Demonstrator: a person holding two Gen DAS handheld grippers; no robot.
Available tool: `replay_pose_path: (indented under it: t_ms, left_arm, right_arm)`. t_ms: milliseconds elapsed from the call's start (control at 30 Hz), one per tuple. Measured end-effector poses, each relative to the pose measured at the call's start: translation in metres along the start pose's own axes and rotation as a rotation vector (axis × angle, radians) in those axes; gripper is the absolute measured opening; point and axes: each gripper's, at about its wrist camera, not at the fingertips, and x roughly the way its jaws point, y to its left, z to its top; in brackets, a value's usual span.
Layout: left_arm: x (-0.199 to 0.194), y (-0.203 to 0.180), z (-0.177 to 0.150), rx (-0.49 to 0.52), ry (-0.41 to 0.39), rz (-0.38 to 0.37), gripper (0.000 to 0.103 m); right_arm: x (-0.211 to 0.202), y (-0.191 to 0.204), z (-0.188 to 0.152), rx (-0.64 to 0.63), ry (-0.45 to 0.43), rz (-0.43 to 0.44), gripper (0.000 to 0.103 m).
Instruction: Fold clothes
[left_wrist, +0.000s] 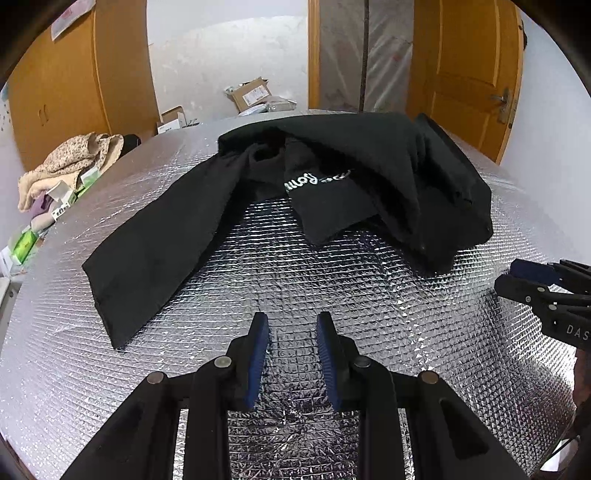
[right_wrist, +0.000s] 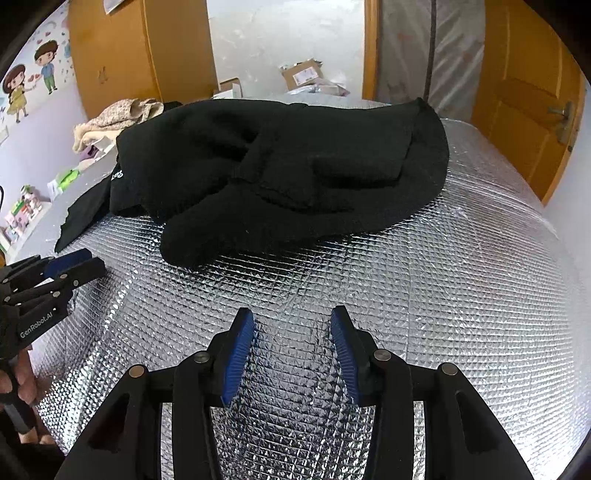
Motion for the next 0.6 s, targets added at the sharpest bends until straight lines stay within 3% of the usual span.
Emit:
replay_pose_path:
  t_ms: [267, 600]
  left_arm:
    - [-0.004, 0.019, 0.009, -0.026, -0.036, 0.036, 0.027]
    - [0.006, 0.031, 0.002, -0.047, -0.028, 0.023, 0.028]
  right_arm:
    - [-0.004, 0.013, 0.008, -0.014, -0.006, 0.05, 0.046]
    - [0.0, 0.041, 0.036, -0.067, -0.104, 0.077, 0.046]
